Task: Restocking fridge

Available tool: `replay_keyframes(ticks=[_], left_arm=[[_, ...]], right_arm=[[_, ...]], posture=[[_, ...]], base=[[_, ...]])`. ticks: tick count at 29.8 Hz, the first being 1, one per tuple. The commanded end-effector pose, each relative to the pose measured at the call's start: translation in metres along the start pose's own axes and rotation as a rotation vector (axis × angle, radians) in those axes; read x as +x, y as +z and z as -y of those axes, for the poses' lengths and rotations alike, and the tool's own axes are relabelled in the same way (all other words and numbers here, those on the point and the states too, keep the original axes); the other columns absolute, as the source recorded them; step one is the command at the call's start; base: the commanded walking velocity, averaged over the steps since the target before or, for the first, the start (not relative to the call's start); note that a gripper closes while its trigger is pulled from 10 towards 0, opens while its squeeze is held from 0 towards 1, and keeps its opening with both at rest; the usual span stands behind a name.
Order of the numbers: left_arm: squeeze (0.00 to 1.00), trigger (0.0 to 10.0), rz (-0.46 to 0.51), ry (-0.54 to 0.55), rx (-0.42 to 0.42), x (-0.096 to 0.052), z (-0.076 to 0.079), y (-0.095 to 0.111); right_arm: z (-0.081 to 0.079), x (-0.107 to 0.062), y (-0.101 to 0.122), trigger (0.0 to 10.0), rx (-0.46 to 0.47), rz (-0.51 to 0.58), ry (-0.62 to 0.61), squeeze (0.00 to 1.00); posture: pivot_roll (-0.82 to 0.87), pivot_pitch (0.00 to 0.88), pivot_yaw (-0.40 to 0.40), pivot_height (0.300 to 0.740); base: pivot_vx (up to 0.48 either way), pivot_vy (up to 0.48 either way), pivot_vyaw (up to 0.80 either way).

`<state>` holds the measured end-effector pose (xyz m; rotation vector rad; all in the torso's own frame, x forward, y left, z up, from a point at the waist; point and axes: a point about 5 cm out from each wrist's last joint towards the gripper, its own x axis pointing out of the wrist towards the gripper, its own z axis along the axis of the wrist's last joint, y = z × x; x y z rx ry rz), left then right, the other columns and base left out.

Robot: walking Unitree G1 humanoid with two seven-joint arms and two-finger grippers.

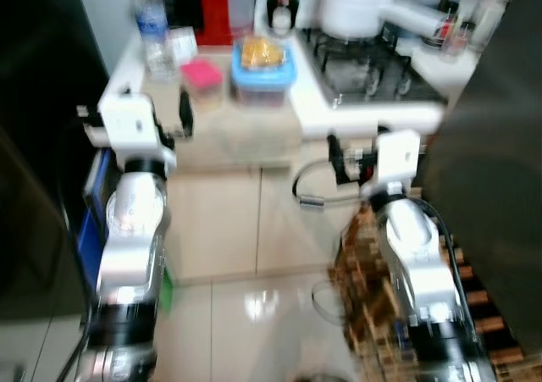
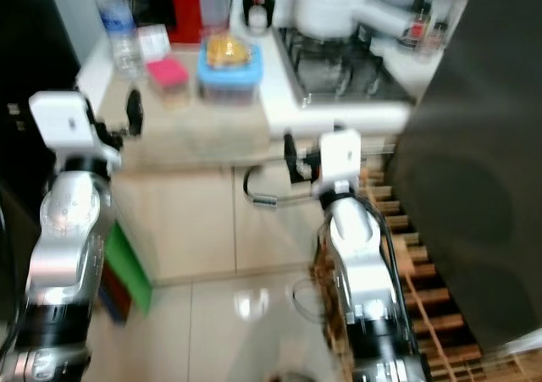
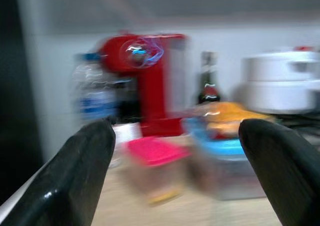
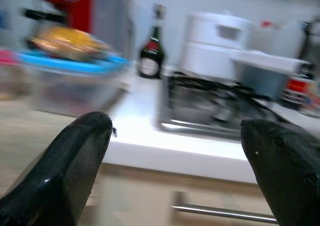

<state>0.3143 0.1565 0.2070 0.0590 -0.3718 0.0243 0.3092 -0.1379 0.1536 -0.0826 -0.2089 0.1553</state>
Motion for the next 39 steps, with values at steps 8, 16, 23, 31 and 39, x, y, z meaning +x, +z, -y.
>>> replay_keyframes(ticks=[8, 16, 23, 31, 39], left_arm=[[0.00, 10.0, 0.064, 0.019, -0.004, 0.006, -0.006, 0.016], [0.00, 10.0, 0.079, 0.006, -0.031, 0.004, -0.004, 0.023], [0.00, 10.0, 0.098, 0.030, -0.034, 0.001, -0.011, 0.033], [0.00, 10.0, 0.097, -0.002, -0.109, -0.002, -0.010, 0.044], [0.00, 10.0, -0.002, -0.220, -0.144, 0.022, -0.021, 0.075]], right_arm=[[-0.005, 0.022, 0.070, 10.0, 0.066, 0.229, 0.009, 0.00], [-0.022, 0.055, 0.100, 10.0, 0.251, 0.219, 0.091, 0.00], [-0.030, 0.085, 0.127, 10.0, 0.333, 0.169, 0.141, 0.00], [-0.048, 0.094, 0.159, 10.0, 0.409, 0.086, 0.263, 0.00], [-0.046, 0.088, 0.141, 10.0, 0.410, -0.146, 0.252, 0.00]], posture=[[-0.08, 0.028, -0.007, 0.740], [-0.05, 0.031, -0.015, 0.740], [-0.01, 0.021, -0.013, 0.740], [0.00, 0.033, -0.040, 0.740], [0.00, 0.034, -0.043, 0.740]], base=[[0.480, 0.000, 0.00], [0.480, 0.000, 0.00], [0.480, 0.000, 0.00], [0.000, 0.000, 0.00], [0.000, 0.000, 0.00]])
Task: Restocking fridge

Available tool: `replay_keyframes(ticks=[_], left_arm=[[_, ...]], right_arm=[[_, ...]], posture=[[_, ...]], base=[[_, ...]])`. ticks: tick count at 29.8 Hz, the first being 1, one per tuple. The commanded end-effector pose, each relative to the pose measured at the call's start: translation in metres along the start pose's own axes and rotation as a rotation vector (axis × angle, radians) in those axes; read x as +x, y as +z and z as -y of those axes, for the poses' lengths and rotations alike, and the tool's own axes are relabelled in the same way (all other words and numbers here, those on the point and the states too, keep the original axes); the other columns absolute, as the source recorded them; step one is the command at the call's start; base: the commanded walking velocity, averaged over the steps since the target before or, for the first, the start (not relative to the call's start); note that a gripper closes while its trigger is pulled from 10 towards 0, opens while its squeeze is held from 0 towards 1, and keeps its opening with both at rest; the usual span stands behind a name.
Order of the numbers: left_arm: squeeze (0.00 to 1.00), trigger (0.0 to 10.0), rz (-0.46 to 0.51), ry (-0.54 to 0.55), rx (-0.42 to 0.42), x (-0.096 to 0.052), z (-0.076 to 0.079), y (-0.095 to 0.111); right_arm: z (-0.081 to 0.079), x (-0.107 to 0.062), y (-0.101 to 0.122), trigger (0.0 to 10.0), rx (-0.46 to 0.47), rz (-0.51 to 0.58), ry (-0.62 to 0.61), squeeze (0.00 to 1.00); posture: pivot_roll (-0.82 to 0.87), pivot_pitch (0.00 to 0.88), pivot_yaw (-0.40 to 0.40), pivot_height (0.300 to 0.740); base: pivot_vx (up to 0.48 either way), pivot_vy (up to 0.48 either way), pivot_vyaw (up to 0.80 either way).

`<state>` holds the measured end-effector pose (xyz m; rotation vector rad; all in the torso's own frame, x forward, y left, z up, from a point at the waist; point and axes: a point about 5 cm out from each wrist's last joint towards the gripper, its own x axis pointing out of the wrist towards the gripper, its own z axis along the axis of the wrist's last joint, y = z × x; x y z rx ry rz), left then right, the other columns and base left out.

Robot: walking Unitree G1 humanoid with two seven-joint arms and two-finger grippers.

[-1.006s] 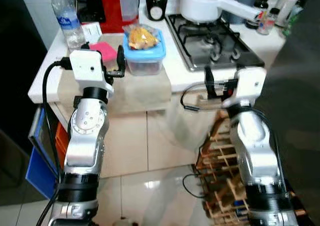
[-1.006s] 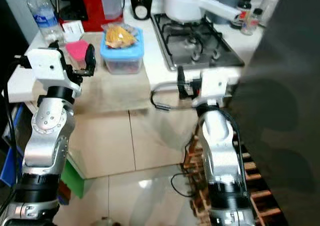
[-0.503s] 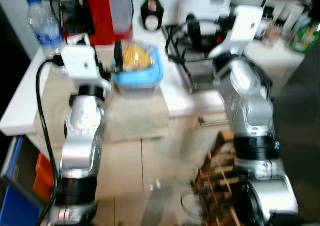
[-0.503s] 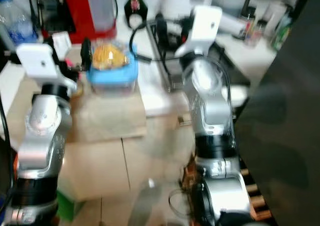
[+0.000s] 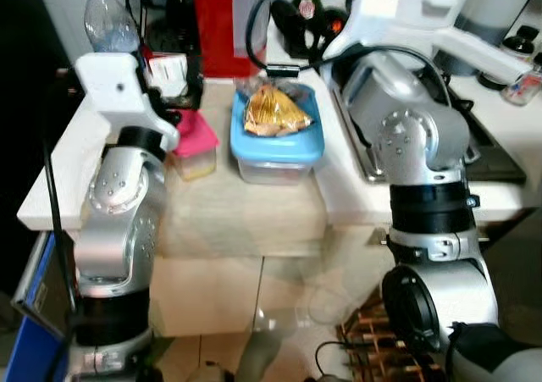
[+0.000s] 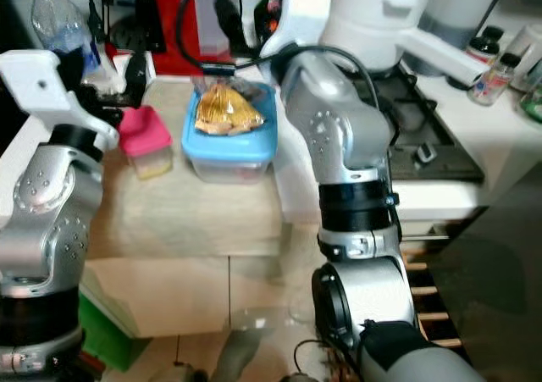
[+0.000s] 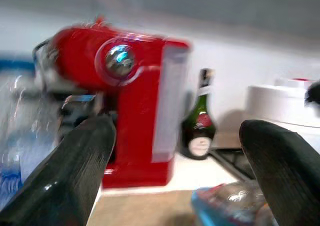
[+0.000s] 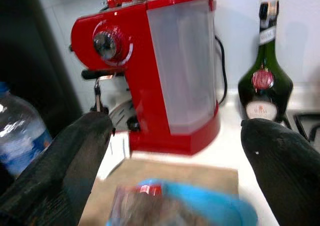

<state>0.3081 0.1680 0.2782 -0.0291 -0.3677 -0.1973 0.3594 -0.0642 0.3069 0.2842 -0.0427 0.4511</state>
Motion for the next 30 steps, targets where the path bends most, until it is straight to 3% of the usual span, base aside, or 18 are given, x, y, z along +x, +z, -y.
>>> replay_keyframes(ticks=[1, 4, 7, 13, 17, 21, 28, 30], left_arm=[[0.00, 10.0, -0.004, -0.019, -0.018, 0.001, -0.005, 0.008], [0.00, 10.0, -0.101, -0.081, -0.030, 0.002, -0.020, 0.015], [0.00, 10.0, -0.195, -0.173, -0.047, -0.002, -0.024, 0.017], [0.00, 10.0, -0.273, -0.412, -0.078, -0.016, -0.006, 0.020], [0.00, 10.0, -0.345, -0.523, -0.108, -0.023, 0.009, 0.013], [0.00, 10.0, -0.374, -0.540, -0.108, -0.026, 0.010, 0.015], [0.00, 10.0, -0.377, -0.515, -0.106, -0.031, 0.007, 0.018], [0.00, 10.0, -0.390, -0.526, -0.068, -0.040, 0.003, 0.023]], right_arm=[[0.004, -0.004, -0.001, 10.0, 0.010, -0.022, -0.017, 0.00], [0.001, -0.010, -0.014, 10.0, 0.029, -0.084, 0.003, 0.00], [0.000, -0.014, -0.020, 10.0, 0.036, -0.120, 0.000, 0.00], [0.007, -0.011, -0.037, 10.0, -0.058, -0.075, -0.072, 0.00], [-0.002, -0.003, -0.056, 10.0, -0.144, 0.007, -0.057, 0.00], [-0.018, 0.004, -0.074, 10.0, -0.150, -0.011, -0.012, 0.00], [-0.019, 0.011, -0.077, 10.0, -0.108, -0.016, -0.003, 0.00], [-0.023, 0.016, -0.081, 10.0, -0.080, -0.021, 0.015, 0.00]], posture=[[0.00, 0.034, -0.043, 0.740], [0.00, 0.025, -0.046, 0.740], [0.01, 0.021, -0.049, 0.740], [0.02, 0.006, -0.043, 0.740], [0.02, 0.005, -0.031, 0.740], [0.06, 0.007, -0.037, 0.740], [0.09, 0.011, -0.057, 0.740], [0.12, 0.017, -0.066, 0.740]], base=[[0.000, 0.000, 0.00], [0.000, 0.000, 0.00], [0.000, 0.000, 0.00], [0.000, 0.000, 0.00], [0.000, 0.000, 0.00], [0.000, 0.000, 0.00], [0.000, 0.000, 0.00], [0.000, 0.000, 0.00]])
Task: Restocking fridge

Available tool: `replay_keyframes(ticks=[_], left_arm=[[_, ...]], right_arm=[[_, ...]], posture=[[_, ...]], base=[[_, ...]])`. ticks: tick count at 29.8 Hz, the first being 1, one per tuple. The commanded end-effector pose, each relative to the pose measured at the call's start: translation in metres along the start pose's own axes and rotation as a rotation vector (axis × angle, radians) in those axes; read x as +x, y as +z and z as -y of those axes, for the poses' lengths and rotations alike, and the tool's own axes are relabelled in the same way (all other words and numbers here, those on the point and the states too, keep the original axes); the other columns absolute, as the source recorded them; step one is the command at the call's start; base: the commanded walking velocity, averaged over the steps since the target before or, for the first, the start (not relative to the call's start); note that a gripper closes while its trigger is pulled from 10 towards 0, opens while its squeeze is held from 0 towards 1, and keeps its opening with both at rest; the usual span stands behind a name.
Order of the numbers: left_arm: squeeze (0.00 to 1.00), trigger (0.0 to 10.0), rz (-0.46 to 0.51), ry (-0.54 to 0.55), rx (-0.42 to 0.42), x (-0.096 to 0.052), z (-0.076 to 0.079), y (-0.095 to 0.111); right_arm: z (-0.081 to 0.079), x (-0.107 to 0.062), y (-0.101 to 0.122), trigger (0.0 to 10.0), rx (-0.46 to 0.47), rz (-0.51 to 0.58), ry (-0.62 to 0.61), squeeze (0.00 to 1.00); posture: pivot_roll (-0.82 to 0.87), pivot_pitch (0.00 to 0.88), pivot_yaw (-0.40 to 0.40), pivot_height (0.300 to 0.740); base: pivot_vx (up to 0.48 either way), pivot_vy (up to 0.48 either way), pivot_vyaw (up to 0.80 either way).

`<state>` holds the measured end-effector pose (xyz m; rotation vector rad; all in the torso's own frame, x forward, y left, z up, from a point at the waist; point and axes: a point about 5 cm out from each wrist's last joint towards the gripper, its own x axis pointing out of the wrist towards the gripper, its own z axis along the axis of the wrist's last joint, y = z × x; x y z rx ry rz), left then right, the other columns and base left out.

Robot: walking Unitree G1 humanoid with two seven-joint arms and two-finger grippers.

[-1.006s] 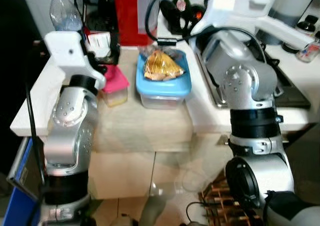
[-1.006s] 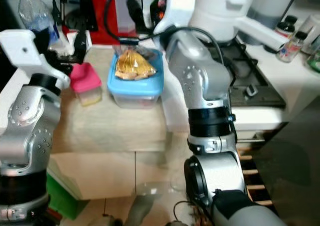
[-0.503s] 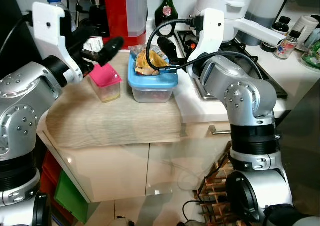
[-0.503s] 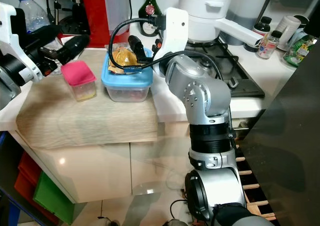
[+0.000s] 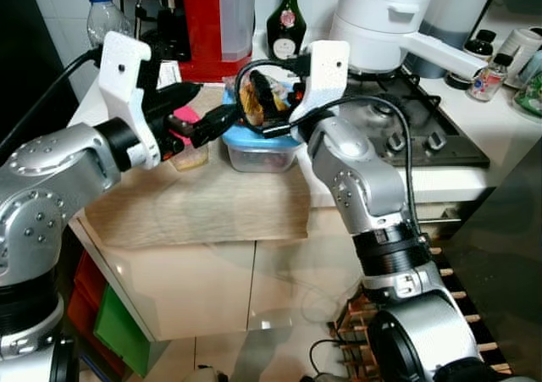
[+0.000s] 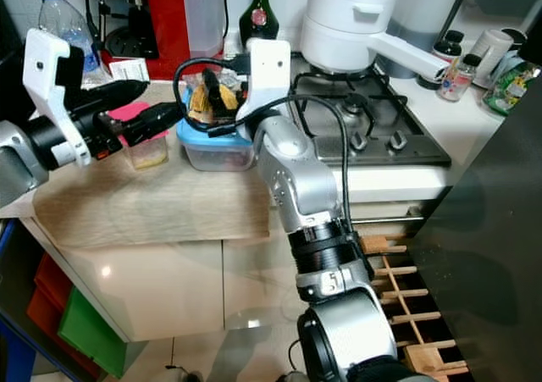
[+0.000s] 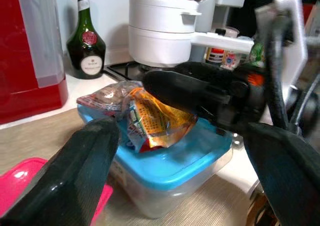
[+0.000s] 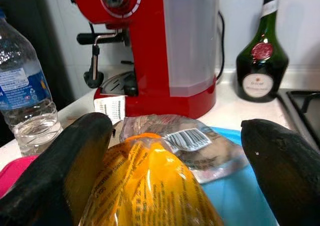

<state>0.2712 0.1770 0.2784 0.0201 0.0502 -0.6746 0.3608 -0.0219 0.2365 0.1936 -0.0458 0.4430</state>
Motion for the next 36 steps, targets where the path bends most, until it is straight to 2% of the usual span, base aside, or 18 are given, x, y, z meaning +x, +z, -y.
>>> replay_keyframes(ticks=[1, 2, 7, 10, 11, 16, 19, 21, 24, 26, 28, 36], left_arm=[[0.00, 10.0, 0.013, -0.048, 0.027, -0.005, 0.008, 0.007], [0.00, 10.0, 0.004, -0.048, 0.047, -0.011, 0.007, 0.009], [0.00, 10.0, -0.004, -0.070, 0.094, -0.021, 0.008, 0.011], [0.00, 10.0, 0.065, -0.099, 0.135, -0.026, 0.011, 0.014], [0.00, 10.0, 0.141, -0.089, 0.113, -0.028, 0.012, 0.013], [0.00, 10.0, 0.231, -0.010, 0.088, -0.026, 0.009, 0.005], [0.00, 10.0, 0.306, 0.023, 0.023, -0.023, 0.009, -0.001], [0.00, 10.0, 0.273, -0.003, 0.041, -0.017, 0.019, -0.015], [0.00, 10.0, 0.274, -0.060, 0.015, -0.014, 0.032, -0.023], [0.00, 10.0, 0.275, -0.068, 0.013, -0.013, 0.033, -0.024], [0.00, 10.0, 0.274, -0.061, 0.014, -0.013, 0.031, -0.024], [0.00, 10.0, 0.259, -0.121, 0.016, -0.014, 0.033, -0.022]], right_arm=[[-0.006, 0.004, -0.001, 10.0, 0.009, -0.004, 0.023, 0.00], [-0.007, 0.006, -0.004, 10.0, 0.009, -0.017, 0.024, 0.00], [-0.007, 0.009, -0.008, 10.0, -0.005, -0.020, 0.022, 0.00], [-0.005, 0.011, -0.011, 10.0, -0.024, -0.020, 0.011, 0.00], [-0.003, 0.012, -0.015, 10.0, -0.055, -0.016, 0.006, 0.00], [0.000, 0.014, -0.025, 10.0, -0.069, -0.025, -0.008, 0.00], [0.000, 0.015, -0.029, 10.0, -0.069, -0.024, -0.006, 0.00], [-0.003, 0.015, -0.035, 10.0, -0.079, -0.040, 0.004, 0.00], [-0.007, 0.017, -0.037, 10.0, -0.095, -0.043, 0.026, 0.00], [-0.007, 0.018, -0.037, 10.0, -0.099, -0.048, 0.028, 0.00], [-0.003, 0.018, -0.046, 10.0, -0.100, -0.144, 0.014, 0.00], [-0.002, 0.015, -0.064, 10.0, -0.041, -0.317, 0.031, 0.00]], posture=[[0.12, 0.017, -0.066, 0.740], [0.13, 0.020, -0.069, 0.740], [0.14, 0.027, -0.074, 0.740], [0.15, 0.027, -0.074, 0.740], [0.16, 0.032, -0.076, 0.740], [0.17, 0.035, -0.080, 0.740], [0.17, 0.037, -0.086, 0.740], [0.17, 0.038, -0.088, 0.740], [0.17, 0.030, -0.090, 0.740], [0.17, 0.027, -0.091, 0.740], [0.17, 0.020, -0.091, 0.740], [0.16, 0.008, -0.080, 0.740]], base=[[0.000, 0.000, 0.00], [0.000, 0.000, 0.00], [0.000, 0.000, 0.00], [0.000, 0.000, 0.00], [0.000, 0.000, 0.00], [0.000, 0.000, 0.00], [0.000, 0.000, 0.00], [0.000, 0.000, 0.00], [0.000, 0.000, 0.00], [0.000, 0.000, 0.00], [0.000, 0.000, 0.00], [0.000, 0.000, 0.00]])
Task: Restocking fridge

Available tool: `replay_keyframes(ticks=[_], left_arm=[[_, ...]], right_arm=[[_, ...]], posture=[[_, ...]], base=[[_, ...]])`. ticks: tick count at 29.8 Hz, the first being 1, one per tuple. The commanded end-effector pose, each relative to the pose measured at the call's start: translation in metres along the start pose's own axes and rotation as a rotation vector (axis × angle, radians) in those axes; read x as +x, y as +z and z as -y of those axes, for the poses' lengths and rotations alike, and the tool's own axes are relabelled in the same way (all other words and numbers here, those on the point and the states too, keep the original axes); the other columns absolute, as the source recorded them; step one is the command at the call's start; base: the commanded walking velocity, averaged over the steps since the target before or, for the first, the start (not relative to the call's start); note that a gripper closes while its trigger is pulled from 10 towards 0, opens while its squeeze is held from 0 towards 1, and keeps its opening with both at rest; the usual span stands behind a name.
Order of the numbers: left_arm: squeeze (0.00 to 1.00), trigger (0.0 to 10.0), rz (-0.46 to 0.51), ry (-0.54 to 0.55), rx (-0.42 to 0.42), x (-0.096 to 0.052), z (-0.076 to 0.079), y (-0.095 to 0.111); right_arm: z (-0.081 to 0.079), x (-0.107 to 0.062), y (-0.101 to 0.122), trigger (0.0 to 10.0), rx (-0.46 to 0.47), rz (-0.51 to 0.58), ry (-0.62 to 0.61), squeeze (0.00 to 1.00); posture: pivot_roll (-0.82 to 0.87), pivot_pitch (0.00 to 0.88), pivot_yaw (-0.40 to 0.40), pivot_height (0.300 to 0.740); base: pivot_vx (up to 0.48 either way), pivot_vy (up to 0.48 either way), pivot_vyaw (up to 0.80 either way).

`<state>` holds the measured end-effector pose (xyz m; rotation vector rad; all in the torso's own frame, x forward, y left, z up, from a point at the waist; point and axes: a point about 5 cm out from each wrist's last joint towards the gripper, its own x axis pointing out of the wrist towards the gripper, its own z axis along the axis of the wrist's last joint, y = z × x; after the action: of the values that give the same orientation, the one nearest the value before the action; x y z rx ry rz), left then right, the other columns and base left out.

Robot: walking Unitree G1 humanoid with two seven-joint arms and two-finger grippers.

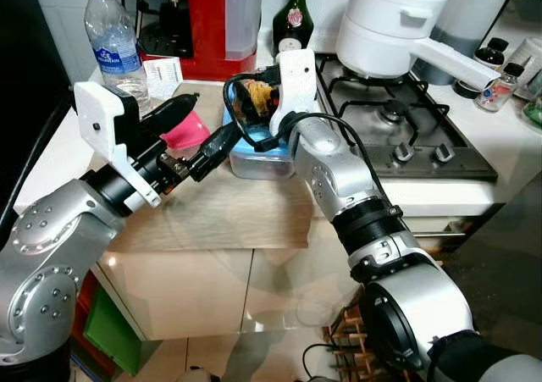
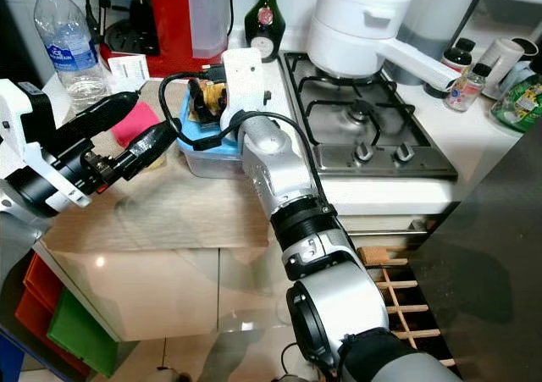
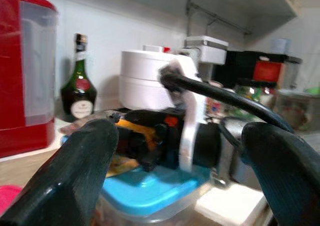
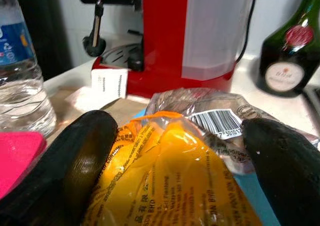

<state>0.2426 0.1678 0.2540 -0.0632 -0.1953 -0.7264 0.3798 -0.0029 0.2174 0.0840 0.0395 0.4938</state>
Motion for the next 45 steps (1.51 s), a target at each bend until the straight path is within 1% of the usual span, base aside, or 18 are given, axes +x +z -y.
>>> replay_keyframes(ticks=[1, 4, 5, 9, 11, 12, 15, 27, 29, 30, 31, 32, 33, 34, 35, 37, 38, 45], left_arm=[[0.00, 10.0, -0.003, -0.084, 0.005, 0.002, 0.009, 0.003], [0.00, 10.0, -0.039, -0.124, 0.033, -0.001, 0.010, 0.004], [0.00, 10.0, -0.071, -0.143, 0.059, -0.002, 0.010, 0.004], [0.00, 10.0, -0.089, -0.144, 0.072, -0.004, 0.008, 0.003], [0.00, 10.0, -0.091, -0.148, 0.067, -0.004, 0.008, 0.004], [0.00, 10.0, -0.091, -0.148, 0.067, -0.004, 0.008, 0.004], [0.00, 10.0, -0.095, -0.153, 0.062, -0.004, 0.008, 0.005], [0.00, 10.0, -0.106, -0.177, 0.042, 0.000, 0.011, -0.001], [0.00, 10.0, -0.102, -0.182, 0.036, 0.001, 0.011, -0.001], [0.00, 10.0, -0.101, -0.183, 0.035, 0.001, 0.010, 0.000], [0.00, 10.0, -0.101, -0.183, 0.035, 0.001, 0.010, 0.000], [0.00, 10.0, -0.100, -0.184, 0.035, 0.002, 0.010, 0.000], [0.00, 10.0, -0.100, -0.184, 0.035, 0.002, 0.010, 0.000], [0.00, 10.0, -0.100, -0.186, 0.033, 0.004, 0.010, -0.001], [0.00, 10.0, -0.100, -0.186, 0.033, 0.004, 0.010, -0.001], [0.00, 10.0, -0.094, -0.193, 0.027, 0.005, 0.012, -0.002], [0.00, 10.0, -0.093, -0.194, 0.026, 0.006, 0.012, -0.002], [0.00, 10.0, -0.094, -0.190, 0.023, 0.007, 0.014, -0.005]], right_arm=[[-0.001, -0.004, -0.044, 10.0, 0.058, -0.213, 0.002, 0.00], [0.002, -0.004, -0.045, 10.0, 0.084, -0.230, -0.005, 0.00], [0.005, -0.004, -0.046, 0.1, 0.128, -0.246, -0.006, 0.00], [0.006, -0.006, -0.050, 0.0, 0.165, -0.276, 0.000, 0.00], [0.007, -0.008, -0.056, 0.0, 0.261, -0.313, 0.001, 0.00], [0.007, -0.008, -0.056, 0.0, 0.261, -0.313, 0.001, 0.00], [0.005, -0.009, -0.060, 0.0, 0.355, -0.347, 0.026, 0.00], [0.013, -0.011, -0.057, 0.0, 0.345, -0.329, 0.015, 0.00], [0.015, -0.011, -0.054, 0.0, 0.309, -0.303, 0.001, 0.00], [0.018, -0.010, -0.049, 0.0, 0.246, -0.260, -0.021, 0.00], [0.018, -0.010, -0.049, 0.0, 0.246, -0.260, -0.021, 0.00], [0.021, -0.010, -0.042, 0.0, 0.177, -0.204, -0.046, 0.00], [0.021, -0.010, -0.042, 0.0, 0.177, -0.204, -0.046, 0.00], [0.022, -0.010, -0.017, 0.0, 0.061, -0.049, -0.052, 0.00], [0.022, -0.010, -0.017, 0.0, 0.061, -0.049, -0.052, 0.00], [0.024, -0.012, 0.009, 0.0, 0.028, 0.089, -0.063, 0.00], [0.025, -0.013, 0.014, 0.0, 0.021, 0.119, -0.068, 0.00], [0.027, -0.020, 0.025, 0.0, -0.033, 0.212, -0.078, 0.00]], posture=[[0.16, 0.008, -0.080, 0.740], [0.16, 0.002, -0.077, 0.740], [0.16, 0.001, -0.076, 0.740], [0.16, 0.000, -0.073, 0.740], [0.16, 0.000, -0.072, 0.740], [0.16, 0.000, -0.072, 0.740], [0.16, 0.000, -0.069, 0.740], [0.13, 0.005, -0.060, 0.740], [0.13, 0.006, -0.054, 0.740], [0.12, 0.009, -0.049, 0.740], [0.12, 0.009, -0.049, 0.740], [0.12, 0.009, -0.049, 0.740], [0.12, 0.009, -0.049, 0.740], [0.12, 0.009, -0.048, 0.740], [0.12, 0.009, -0.048, 0.740], [0.11, 0.008, -0.049, 0.740], [0.11, 0.010, -0.051, 0.740], [0.11, 0.012, -0.054, 0.740]], base=[[0.000, 0.000, 0.00], [0.000, 0.000, 0.00], [0.000, 0.000, 0.00], [0.000, 0.000, 0.00], [0.000, 0.000, 0.00], [0.000, 0.000, 0.00], [0.000, 0.000, 0.00], [0.000, 0.000, 0.00], [0.000, 0.000, 0.00], [0.000, 0.000, 0.00], [0.000, 0.000, 0.00], [0.000, 0.000, 0.00], [0.000, 0.000, 0.00], [0.000, 0.000, 0.00], [0.000, 0.000, 0.00], [0.000, 0.000, 0.00], [0.000, 0.000, 0.00], [0.000, 0.000, 0.00]])
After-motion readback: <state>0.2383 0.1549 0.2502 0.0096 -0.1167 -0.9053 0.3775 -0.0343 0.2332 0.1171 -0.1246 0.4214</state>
